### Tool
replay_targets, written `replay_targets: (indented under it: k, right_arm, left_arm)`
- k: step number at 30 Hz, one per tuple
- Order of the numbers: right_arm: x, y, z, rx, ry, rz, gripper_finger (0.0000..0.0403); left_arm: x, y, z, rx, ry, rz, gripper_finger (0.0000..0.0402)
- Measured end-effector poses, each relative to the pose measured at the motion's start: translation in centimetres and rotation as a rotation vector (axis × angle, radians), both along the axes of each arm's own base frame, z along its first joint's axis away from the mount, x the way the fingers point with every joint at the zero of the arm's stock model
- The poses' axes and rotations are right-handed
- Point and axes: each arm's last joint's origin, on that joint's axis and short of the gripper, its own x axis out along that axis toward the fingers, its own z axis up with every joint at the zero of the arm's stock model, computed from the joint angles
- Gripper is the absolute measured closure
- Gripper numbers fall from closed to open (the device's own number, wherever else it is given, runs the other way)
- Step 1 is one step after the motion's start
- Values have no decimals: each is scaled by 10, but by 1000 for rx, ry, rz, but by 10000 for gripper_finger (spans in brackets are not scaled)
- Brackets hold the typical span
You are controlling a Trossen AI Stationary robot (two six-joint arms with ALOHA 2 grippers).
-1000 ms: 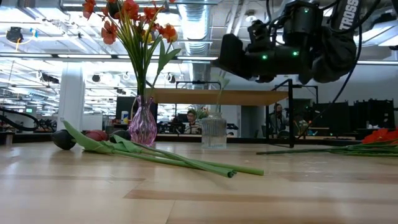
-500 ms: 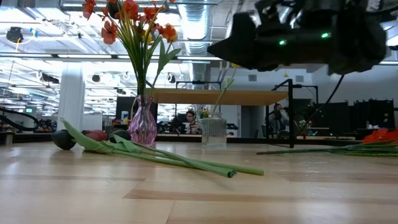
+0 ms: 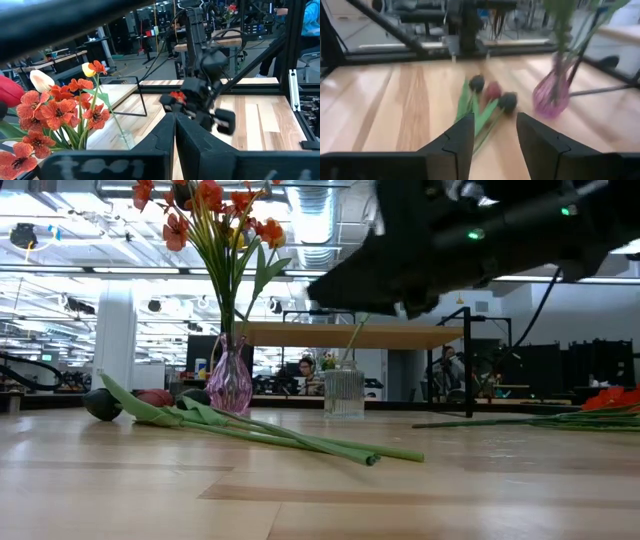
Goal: Pick and place flowers into a vace then onto a shelf
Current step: Put the right black tulip into the transparent vase
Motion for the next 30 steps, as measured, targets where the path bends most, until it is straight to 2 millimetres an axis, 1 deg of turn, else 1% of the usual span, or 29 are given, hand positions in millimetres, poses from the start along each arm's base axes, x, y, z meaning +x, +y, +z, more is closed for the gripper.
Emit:
replay_targets:
  k: [2,6,10,14,17,18,21,26,30]
  right_arm:
    - [14,8,-3,12,19,0,266]
    - [37,18,-15,43,70,-17,266]
    - [55,25,-30,32,144,-33,269]
    - [69,25,-40,44,215,-61,271]
    - [76,22,-45,61,250,-92,271]
    - [76,21,-47,61,268,-101,271]
    - [80,17,-44,87,266,-104,272]
    - [81,12,-45,104,275,-114,277]
    - [82,7,-48,155,304,-101,282]
  left_arm:
    - [0,0,0,0,0,0,401]
    - [0,0,0,0,0,0,401]
    - [0,0,0,-2,6,-3,401]
    - [0,0,0,-6,14,-6,401]
    - [0,0,0,-7,13,-6,401]
    - [0,0,0,-6,13,-6,401]
    - [0,0,0,-6,14,-7,401]
    - [0,0,0,-7,13,-7,401]
    - [0,0,0,-7,14,-7,401]
